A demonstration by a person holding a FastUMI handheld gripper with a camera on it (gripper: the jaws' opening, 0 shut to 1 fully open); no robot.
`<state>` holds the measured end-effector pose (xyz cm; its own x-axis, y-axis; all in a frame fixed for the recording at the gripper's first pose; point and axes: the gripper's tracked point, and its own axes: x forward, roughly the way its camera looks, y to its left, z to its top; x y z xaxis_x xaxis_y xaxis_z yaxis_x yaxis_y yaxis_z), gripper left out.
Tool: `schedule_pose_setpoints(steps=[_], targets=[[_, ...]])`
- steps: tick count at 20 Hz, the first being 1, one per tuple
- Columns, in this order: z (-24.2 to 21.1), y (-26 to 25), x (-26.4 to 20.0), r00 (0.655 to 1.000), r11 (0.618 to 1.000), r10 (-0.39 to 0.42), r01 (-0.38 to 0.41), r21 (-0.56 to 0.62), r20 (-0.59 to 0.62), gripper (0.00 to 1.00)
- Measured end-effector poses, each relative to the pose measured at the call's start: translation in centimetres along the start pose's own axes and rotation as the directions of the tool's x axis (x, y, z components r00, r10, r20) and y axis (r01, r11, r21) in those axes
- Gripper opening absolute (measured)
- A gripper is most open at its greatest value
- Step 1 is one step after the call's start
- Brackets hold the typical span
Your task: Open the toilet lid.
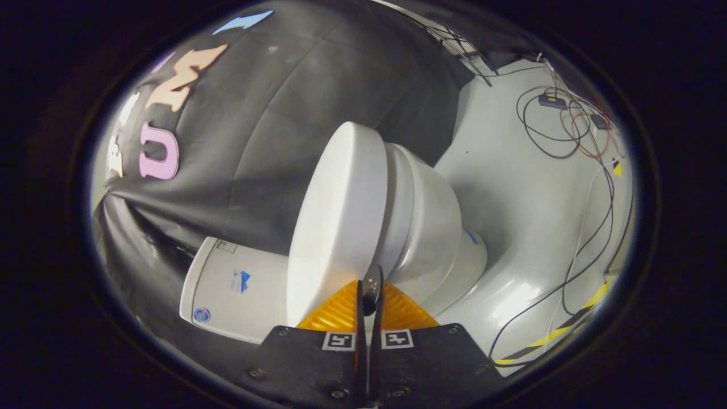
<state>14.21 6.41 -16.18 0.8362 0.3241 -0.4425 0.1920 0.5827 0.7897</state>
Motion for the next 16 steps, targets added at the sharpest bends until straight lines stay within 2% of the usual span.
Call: schedule_pose_setpoints(steps=[3,12,16], targets=[[0.3,0.0,-0.2,1.0,1.0,0.01,-0.01,-0.025,0.004,0.02],[1.6,0.3,-0.4,0.996,0.981,-0.016,0.032,-0.192,0.083,0.02],[1.7,0.5,-0.5,0.995,0.979,-0.014,0.034,-0.201,0.098,0.02]])
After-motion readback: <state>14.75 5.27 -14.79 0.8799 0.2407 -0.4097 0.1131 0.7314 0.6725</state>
